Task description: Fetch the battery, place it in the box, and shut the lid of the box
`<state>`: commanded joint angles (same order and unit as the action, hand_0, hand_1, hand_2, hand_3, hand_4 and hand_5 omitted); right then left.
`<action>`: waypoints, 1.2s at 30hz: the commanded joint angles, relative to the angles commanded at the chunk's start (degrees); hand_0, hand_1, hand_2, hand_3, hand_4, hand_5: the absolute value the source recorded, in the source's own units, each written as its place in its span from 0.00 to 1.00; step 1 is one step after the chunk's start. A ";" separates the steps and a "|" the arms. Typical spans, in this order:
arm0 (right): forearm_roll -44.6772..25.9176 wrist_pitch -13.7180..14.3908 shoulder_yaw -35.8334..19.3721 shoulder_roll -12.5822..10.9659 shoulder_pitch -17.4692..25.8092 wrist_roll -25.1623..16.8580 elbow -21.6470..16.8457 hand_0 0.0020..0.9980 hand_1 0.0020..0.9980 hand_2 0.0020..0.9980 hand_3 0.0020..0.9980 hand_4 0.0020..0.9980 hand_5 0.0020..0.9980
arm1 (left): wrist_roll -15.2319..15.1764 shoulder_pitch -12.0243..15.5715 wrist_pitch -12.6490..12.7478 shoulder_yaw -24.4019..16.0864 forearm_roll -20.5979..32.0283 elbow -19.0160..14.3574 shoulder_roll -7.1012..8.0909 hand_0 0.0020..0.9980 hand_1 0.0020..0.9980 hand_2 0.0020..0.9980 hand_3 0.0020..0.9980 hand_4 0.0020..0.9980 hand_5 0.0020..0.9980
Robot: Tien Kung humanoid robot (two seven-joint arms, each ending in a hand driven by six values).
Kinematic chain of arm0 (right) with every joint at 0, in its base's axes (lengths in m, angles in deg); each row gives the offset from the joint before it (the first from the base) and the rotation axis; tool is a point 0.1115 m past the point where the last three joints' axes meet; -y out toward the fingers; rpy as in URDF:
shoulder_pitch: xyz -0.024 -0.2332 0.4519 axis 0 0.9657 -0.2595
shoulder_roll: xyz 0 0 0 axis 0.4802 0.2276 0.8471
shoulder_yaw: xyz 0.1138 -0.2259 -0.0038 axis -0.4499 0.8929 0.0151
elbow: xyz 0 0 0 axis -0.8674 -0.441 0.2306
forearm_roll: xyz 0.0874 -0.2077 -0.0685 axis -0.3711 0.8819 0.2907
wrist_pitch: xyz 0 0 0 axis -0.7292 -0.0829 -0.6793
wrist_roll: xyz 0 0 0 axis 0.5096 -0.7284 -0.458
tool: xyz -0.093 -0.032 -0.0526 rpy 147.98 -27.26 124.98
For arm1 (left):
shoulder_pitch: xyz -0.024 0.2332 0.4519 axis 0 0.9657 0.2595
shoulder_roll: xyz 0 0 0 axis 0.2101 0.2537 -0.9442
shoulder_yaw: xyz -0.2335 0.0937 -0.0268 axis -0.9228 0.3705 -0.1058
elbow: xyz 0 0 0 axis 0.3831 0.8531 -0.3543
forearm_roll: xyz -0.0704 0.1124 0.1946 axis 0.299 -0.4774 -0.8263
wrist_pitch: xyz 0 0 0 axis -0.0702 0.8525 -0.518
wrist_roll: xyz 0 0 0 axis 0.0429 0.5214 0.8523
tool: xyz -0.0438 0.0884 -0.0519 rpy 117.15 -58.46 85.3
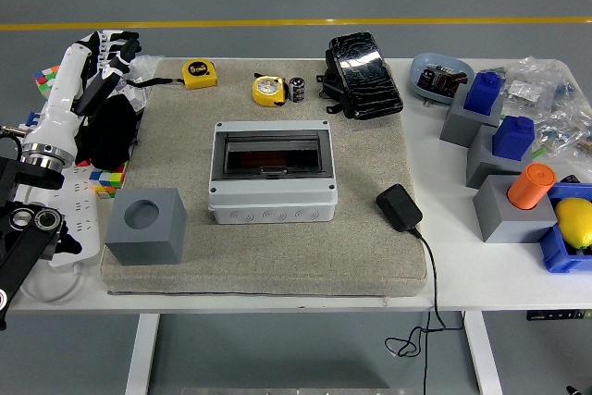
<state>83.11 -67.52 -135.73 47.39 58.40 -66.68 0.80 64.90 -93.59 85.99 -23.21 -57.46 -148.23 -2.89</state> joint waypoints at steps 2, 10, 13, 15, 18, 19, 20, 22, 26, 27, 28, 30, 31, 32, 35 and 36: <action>0.01 0.03 0.00 0.01 0.02 0.00 -0.01 0.64 0.65 0.65 0.53 0.94 0.38 | 0.02 0.03 -0.03 -0.03 -0.02 0.00 0.00 0.53 0.67 0.67 0.70 1.00 1.00; 0.02 0.08 0.03 -0.03 -0.02 -0.02 -0.06 0.64 0.65 0.65 0.53 0.94 0.38 | 0.00 0.26 -0.03 -0.58 -0.10 -0.05 -0.08 0.53 0.67 0.67 0.70 1.00 1.00; 0.01 0.02 0.05 -0.10 -0.05 0.00 -0.05 0.64 0.65 0.65 0.53 0.94 0.38 | -0.01 0.18 -0.04 -0.85 -0.10 -0.02 -0.12 0.53 0.67 0.67 0.70 1.00 1.00; 0.00 -0.05 -0.03 -0.07 0.00 0.02 0.01 0.64 0.65 0.65 0.53 0.94 0.38 | -0.06 0.12 -0.02 -0.87 -0.07 -0.04 -0.12 0.53 0.67 0.67 0.70 1.00 1.00; -0.01 -0.14 -0.06 -0.04 0.05 0.01 0.03 0.64 0.65 0.65 0.53 0.94 0.38 | -0.06 0.08 -0.04 -0.87 -0.07 -0.05 -0.12 0.53 0.67 0.67 0.70 1.00 1.00; -0.03 -0.17 -0.06 -0.03 0.06 0.02 0.05 0.64 0.65 0.65 0.53 0.94 0.38 | -0.05 0.09 -0.06 -0.87 -0.05 -0.09 -0.11 0.53 0.67 0.67 0.70 1.00 1.00; -0.03 -0.19 -0.06 -0.02 0.06 0.04 0.05 0.64 0.65 0.65 0.53 0.94 0.38 | -0.04 0.11 -0.07 -0.88 -0.03 -0.11 -0.12 0.53 0.67 0.67 0.70 1.00 1.00; 0.03 -0.16 -0.11 -0.02 0.03 0.07 0.03 0.64 0.65 0.65 0.53 0.94 0.38 | -0.01 0.23 -0.10 -0.98 -0.05 -0.20 -0.15 0.53 0.67 0.67 0.70 1.00 1.00; 0.07 0.08 -0.12 -0.16 -0.14 0.11 -0.07 0.64 0.65 0.65 0.53 0.94 0.38 | 0.03 0.37 -0.13 -1.09 -0.11 -0.30 -0.20 0.53 0.67 0.67 0.70 1.00 1.00; 0.08 0.13 -0.08 -0.21 -0.21 0.14 -0.07 0.64 0.65 0.65 0.53 0.94 0.38 | 0.07 0.34 -0.17 -1.07 -0.12 -0.33 -0.17 0.53 0.67 0.67 0.70 1.00 1.00; 0.05 0.15 -0.04 -0.23 -0.25 0.15 -0.06 0.64 0.65 0.65 0.53 0.94 0.39 | 0.08 0.31 -0.20 -1.05 -0.12 -0.35 -0.14 0.53 0.67 0.67 0.70 1.00 0.99; -0.04 0.17 0.16 -0.35 -0.36 0.18 -0.06 0.64 0.65 0.65 0.53 0.94 0.39 | 0.10 0.20 -0.29 -1.05 -0.11 -0.40 -0.02 0.53 0.67 0.67 0.70 1.00 0.99; -0.05 0.19 0.19 -0.40 -0.40 0.19 -0.05 0.64 0.65 0.65 0.53 0.94 0.39 | 0.09 0.17 -0.36 -1.07 -0.10 -0.42 0.01 0.53 0.67 0.67 0.70 1.00 0.99; -0.06 0.21 0.21 -0.46 -0.44 0.21 -0.05 0.64 0.65 0.65 0.53 0.94 0.39 | 0.07 0.14 -0.45 -1.14 -0.10 -0.43 0.04 0.53 0.67 0.67 0.70 1.00 0.99; -0.09 0.19 0.38 -0.68 -0.62 0.32 -0.02 0.64 0.65 0.65 0.53 0.94 0.39 | 0.07 0.10 -0.66 -1.52 -0.15 -0.41 0.08 0.53 0.67 0.67 0.70 1.00 0.99; -0.10 0.19 0.41 -0.74 -0.69 0.35 -0.01 0.64 0.65 0.65 0.53 0.94 0.39 | 0.08 0.09 -0.67 -1.65 -0.17 -0.42 0.07 0.53 0.67 0.67 0.70 1.00 0.99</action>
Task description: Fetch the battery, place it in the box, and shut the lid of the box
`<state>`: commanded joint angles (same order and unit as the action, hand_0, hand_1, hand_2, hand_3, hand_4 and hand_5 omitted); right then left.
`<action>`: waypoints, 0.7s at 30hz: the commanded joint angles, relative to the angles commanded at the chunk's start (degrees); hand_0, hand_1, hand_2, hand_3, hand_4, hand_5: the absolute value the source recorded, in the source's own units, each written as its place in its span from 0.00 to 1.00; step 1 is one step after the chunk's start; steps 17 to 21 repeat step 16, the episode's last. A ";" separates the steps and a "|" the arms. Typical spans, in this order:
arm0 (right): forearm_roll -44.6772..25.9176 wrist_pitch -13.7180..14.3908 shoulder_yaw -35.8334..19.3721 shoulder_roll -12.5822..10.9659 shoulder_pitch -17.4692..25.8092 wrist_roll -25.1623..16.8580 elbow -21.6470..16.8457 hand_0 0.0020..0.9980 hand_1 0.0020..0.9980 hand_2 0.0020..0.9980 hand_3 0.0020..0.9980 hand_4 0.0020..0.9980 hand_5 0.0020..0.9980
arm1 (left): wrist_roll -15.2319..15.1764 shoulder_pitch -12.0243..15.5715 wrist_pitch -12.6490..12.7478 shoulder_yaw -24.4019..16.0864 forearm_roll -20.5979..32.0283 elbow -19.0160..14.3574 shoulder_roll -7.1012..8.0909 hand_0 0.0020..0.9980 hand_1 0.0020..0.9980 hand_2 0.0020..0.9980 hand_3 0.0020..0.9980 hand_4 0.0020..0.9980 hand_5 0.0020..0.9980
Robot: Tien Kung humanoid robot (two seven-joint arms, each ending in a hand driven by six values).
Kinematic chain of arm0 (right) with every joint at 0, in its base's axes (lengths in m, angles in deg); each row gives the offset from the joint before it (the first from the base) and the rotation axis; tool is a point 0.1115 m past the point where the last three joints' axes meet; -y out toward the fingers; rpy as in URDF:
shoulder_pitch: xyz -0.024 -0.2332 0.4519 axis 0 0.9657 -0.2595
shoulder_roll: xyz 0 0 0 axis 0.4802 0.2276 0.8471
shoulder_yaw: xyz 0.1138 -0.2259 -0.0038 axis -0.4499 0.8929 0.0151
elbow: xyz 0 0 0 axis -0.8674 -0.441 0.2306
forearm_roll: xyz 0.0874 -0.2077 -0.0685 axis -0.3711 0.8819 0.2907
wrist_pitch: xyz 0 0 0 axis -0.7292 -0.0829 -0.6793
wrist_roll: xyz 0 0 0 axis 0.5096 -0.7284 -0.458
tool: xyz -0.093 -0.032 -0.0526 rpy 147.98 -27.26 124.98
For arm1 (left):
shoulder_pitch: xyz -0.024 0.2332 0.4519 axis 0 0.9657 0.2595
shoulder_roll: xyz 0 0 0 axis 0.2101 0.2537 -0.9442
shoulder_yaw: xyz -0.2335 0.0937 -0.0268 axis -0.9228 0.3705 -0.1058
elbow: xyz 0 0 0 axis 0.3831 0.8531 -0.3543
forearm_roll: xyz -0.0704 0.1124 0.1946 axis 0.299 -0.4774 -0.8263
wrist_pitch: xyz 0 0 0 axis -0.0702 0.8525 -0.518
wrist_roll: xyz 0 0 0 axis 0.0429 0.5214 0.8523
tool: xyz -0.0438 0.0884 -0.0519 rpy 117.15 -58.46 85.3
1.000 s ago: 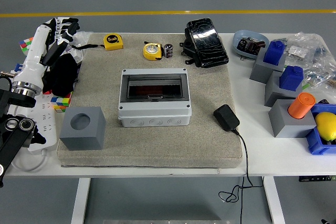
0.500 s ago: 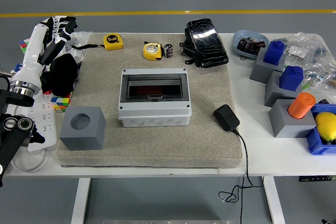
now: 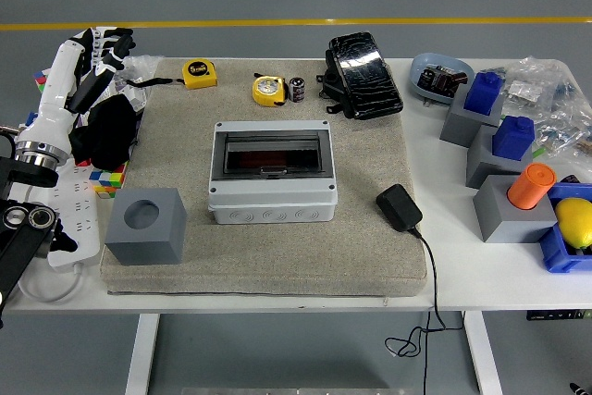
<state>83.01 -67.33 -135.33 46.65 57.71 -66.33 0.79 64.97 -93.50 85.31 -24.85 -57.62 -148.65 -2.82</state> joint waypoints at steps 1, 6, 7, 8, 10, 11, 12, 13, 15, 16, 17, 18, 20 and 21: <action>-0.04 0.02 -0.01 -0.10 -0.08 0.04 0.01 0.64 0.65 0.65 0.53 0.94 0.39 | 0.01 -0.02 -0.03 -0.13 0.01 0.00 -0.04 0.53 0.67 0.67 0.70 1.00 0.99; -0.13 0.01 0.05 -0.42 -0.34 0.25 0.10 0.64 0.65 0.65 0.53 0.94 0.39 | 0.04 -0.29 -0.22 -0.31 0.36 0.04 -0.08 0.53 0.67 0.67 0.70 1.00 0.99; -0.13 -0.01 0.05 -0.47 -0.40 0.28 0.11 0.64 0.65 0.65 0.53 0.94 0.39 | 0.08 -0.39 -0.35 -0.35 0.50 0.05 -0.09 0.53 0.67 0.67 0.70 1.00 0.99; -0.12 -0.03 0.05 -0.51 -0.46 0.29 0.10 0.64 0.65 0.65 0.53 0.94 0.39 | 0.04 -0.51 -0.52 -0.36 0.96 0.08 -0.11 0.53 0.67 0.67 0.70 1.00 0.99; -0.06 -0.12 0.10 -0.57 -0.56 0.32 0.11 0.64 0.65 0.65 0.53 0.94 0.39 | -0.03 -0.70 -0.73 -0.35 1.70 0.10 -0.12 0.53 0.67 0.67 0.70 1.00 0.99; -0.05 -0.15 0.13 -0.59 -0.59 0.33 0.12 0.64 0.65 0.65 0.53 0.94 0.39 | -0.04 -0.76 -0.77 -0.34 1.82 0.09 -0.12 0.53 0.67 0.67 0.70 1.00 0.99; -0.07 -0.23 0.26 -0.62 -0.67 0.34 0.13 0.64 0.65 0.65 0.53 0.94 0.39 | -0.09 -0.85 -0.81 -0.27 1.95 0.05 -0.10 0.53 0.67 0.67 0.70 1.00 0.99; -0.08 -0.28 0.35 -0.65 -0.74 0.34 0.14 0.64 0.65 0.65 0.53 0.94 0.39 | -0.15 -0.90 -0.84 -0.22 2.09 0.00 -0.07 0.53 0.67 0.67 0.70 1.00 0.99; -0.08 -0.30 0.45 -0.71 -0.93 0.29 0.13 0.64 0.65 0.65 0.53 0.94 0.39 | -0.26 -0.92 -0.90 -0.19 2.37 -0.09 0.03 0.53 0.67 0.67 0.70 1.00 0.99; -0.08 -0.29 0.54 -0.76 -1.09 0.24 0.10 0.64 0.65 0.65 0.53 0.94 0.39 | -0.29 -0.88 -1.00 -0.23 2.52 -0.14 0.11 0.53 0.67 0.67 0.70 1.00 0.99; -0.08 -0.29 0.54 -0.76 -1.09 0.24 0.10 0.64 0.65 0.65 0.53 0.94 0.39 | -0.29 -0.88 -1.00 -0.23 2.52 -0.14 0.11 0.53 0.67 0.67 0.70 1.00 0.99; -0.08 -0.29 0.54 -0.76 -1.09 0.24 0.10 0.64 0.65 0.65 0.53 0.94 0.39 | -0.29 -0.88 -1.00 -0.23 2.52 -0.14 0.11 0.53 0.67 0.67 0.70 1.00 0.99; -0.08 -0.29 0.54 -0.76 -1.09 0.24 0.10 0.64 0.65 0.65 0.53 0.94 0.39 | -0.29 -0.88 -1.00 -0.23 2.52 -0.14 0.11 0.53 0.67 0.67 0.70 1.00 0.99; -0.08 -0.29 0.54 -0.76 -1.09 0.24 0.10 0.64 0.65 0.65 0.53 0.94 0.39 | -0.29 -0.88 -1.00 -0.23 2.52 -0.14 0.11 0.53 0.67 0.67 0.70 1.00 0.99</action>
